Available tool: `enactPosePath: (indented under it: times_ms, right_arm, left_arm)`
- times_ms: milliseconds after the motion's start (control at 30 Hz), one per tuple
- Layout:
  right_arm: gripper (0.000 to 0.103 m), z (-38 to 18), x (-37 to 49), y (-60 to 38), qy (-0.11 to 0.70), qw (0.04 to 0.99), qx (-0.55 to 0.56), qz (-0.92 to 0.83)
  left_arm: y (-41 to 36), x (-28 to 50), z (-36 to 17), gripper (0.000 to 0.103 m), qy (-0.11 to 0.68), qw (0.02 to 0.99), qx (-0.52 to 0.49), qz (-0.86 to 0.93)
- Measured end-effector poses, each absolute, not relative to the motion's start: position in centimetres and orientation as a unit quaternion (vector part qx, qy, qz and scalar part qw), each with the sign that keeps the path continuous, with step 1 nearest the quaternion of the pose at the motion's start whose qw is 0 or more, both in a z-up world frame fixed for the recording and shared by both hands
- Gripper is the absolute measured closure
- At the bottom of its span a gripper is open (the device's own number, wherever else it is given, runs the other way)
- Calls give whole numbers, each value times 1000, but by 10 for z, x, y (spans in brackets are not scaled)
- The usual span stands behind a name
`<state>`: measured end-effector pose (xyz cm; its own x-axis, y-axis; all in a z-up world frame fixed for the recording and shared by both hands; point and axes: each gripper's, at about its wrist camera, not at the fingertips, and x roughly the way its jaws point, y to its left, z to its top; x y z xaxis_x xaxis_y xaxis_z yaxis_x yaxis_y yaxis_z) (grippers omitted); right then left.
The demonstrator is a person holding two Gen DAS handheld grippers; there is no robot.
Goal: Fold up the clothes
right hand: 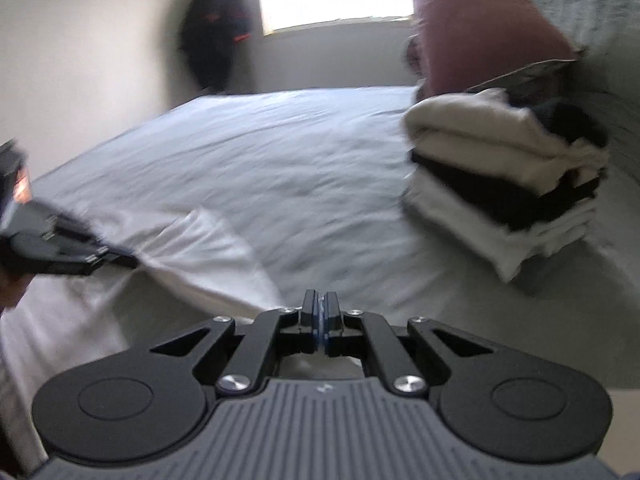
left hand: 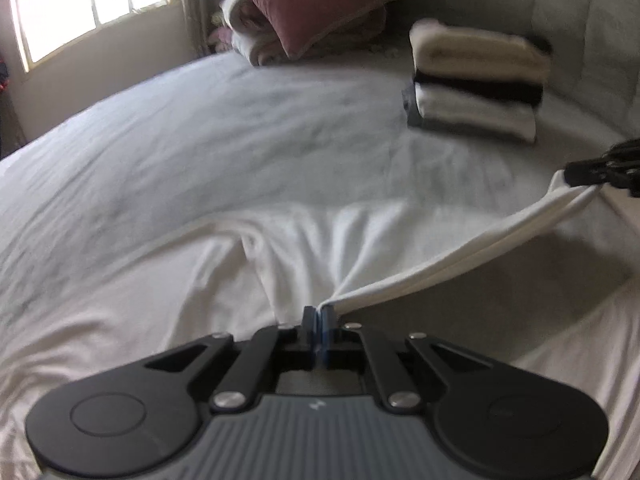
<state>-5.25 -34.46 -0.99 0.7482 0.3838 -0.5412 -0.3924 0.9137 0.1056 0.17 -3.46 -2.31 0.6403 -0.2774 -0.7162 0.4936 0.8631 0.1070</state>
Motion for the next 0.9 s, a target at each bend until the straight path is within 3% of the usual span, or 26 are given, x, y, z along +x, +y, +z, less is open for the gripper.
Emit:
enactPosePath:
  times_ms: [233,300,333,400,700,900]
  right_arm:
    - [99,-40,-69,-326,355,891,-78,273]
    - [84,-38,-71,-329,364,886,-77,275]
    - [80,-35,-70,-332,371,884,-68,277]
    - [51,-28,-69,-343,371,887,-40,274]
    - [51,-29,-52,-367,373,909,35,182]
    - [63,-40,-49,-340,374,908,-13,186]
  left_arm:
    - [-32,5,-27,100,386,881,151,-228]
    - [-31,8,-23,94,395,877,145,-233]
    - [-30,9,-20,84,399,876,139,-234]
    - [-25,10,-14,69,395,879,125,-235]
    - [-5,38,1,59,374,903,73,-198]
    - [8,75,-7,58,354,920,91,-143]
